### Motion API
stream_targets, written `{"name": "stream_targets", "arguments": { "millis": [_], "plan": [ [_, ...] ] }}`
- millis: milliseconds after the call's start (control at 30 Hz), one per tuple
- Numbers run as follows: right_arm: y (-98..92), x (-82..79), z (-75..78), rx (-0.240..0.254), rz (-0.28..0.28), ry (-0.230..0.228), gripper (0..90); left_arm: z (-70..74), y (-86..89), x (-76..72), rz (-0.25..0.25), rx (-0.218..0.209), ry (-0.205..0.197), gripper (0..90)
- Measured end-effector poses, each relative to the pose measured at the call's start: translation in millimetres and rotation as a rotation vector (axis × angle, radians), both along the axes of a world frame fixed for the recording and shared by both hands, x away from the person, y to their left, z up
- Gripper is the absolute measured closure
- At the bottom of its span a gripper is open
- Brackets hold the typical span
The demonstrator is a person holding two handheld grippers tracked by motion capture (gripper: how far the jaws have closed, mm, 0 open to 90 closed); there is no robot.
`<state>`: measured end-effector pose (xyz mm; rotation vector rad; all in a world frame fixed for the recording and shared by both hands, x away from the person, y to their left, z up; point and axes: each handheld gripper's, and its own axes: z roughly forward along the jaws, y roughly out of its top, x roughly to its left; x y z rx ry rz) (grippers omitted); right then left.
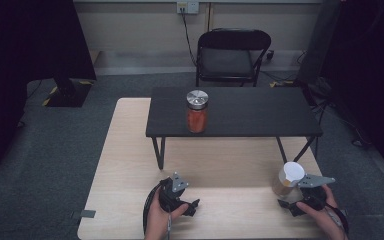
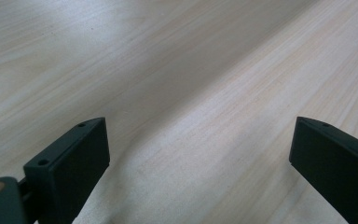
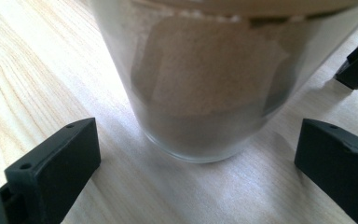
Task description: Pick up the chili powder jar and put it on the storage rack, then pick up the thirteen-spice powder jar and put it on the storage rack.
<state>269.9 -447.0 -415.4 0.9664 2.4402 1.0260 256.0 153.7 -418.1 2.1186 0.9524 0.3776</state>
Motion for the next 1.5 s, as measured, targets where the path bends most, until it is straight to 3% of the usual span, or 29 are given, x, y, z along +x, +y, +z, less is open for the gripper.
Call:
{"name": "stream_targets", "arguments": {
  "millis": [733,1500],
  "plan": [
    [0.0,-0.1,-0.1,0.0,0.0,0.0,0.0,-5.1,-3.6,-1.4,-0.03,0.047,-0.01,0.6],
    [-0.1,0.1,0.0,0.0,0.0,0.001,0.0,-5.3,-1.9,-0.7,-0.039,0.046,-0.01,0.0]
  ]
}}
